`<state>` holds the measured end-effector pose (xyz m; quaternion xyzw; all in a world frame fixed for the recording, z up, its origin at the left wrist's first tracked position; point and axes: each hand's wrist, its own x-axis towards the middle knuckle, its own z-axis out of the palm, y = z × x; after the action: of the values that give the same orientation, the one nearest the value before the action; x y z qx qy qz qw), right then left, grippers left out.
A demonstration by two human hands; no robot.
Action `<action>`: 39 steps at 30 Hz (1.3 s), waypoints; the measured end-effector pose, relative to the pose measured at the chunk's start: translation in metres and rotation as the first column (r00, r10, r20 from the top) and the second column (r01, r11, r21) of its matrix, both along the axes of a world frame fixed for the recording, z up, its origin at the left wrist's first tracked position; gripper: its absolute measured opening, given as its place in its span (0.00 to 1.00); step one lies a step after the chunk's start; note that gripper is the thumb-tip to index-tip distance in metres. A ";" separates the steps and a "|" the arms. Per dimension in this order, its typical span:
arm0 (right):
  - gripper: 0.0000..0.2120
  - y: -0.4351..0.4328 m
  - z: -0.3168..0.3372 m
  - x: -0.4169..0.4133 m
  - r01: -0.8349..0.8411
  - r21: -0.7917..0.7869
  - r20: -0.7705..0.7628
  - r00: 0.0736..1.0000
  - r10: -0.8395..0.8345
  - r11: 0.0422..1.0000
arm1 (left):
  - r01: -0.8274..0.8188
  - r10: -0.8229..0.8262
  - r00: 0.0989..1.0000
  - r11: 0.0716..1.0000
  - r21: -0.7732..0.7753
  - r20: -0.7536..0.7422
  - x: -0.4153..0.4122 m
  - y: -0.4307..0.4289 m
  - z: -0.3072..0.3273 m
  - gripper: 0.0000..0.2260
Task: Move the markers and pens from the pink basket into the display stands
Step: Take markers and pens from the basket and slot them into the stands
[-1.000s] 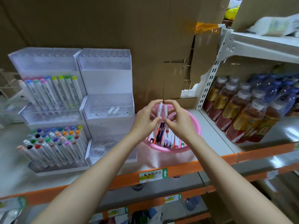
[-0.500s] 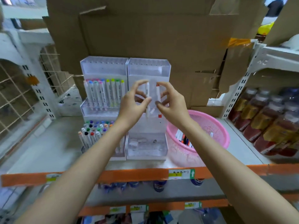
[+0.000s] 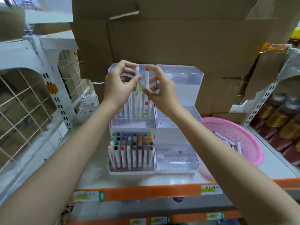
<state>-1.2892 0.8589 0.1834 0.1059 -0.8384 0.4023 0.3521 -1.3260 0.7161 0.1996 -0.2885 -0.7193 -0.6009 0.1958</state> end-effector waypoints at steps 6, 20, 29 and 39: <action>0.26 -0.018 -0.005 -0.027 0.049 -0.064 -0.042 0.998 -0.052 0.997 | 0.009 -0.012 0.999 0.998 -0.054 -0.051 -0.031 -0.016 -0.003 0.09; 0.21 -0.022 -0.025 -0.032 0.170 -0.029 -0.133 0.976 -0.172 0.985 | 0.116 -0.127 0.990 0.982 -0.150 -0.063 -0.048 -0.016 -0.020 0.09; 0.22 -0.024 -0.033 -0.027 0.172 0.010 -0.109 0.979 -0.170 0.985 | 0.028 -0.052 0.993 0.978 -0.208 -0.110 -0.056 -0.023 -0.019 0.10; 0.21 -0.020 -0.037 -0.027 0.197 0.021 -0.140 0.971 -0.192 0.980 | 0.045 -0.108 0.976 0.950 -0.308 -0.190 -0.053 -0.020 -0.023 0.10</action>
<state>-1.3163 0.8392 0.1466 0.0568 -0.8255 0.3431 0.4445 -1.3794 0.6962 0.1763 -0.4030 -0.7669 -0.4583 0.1985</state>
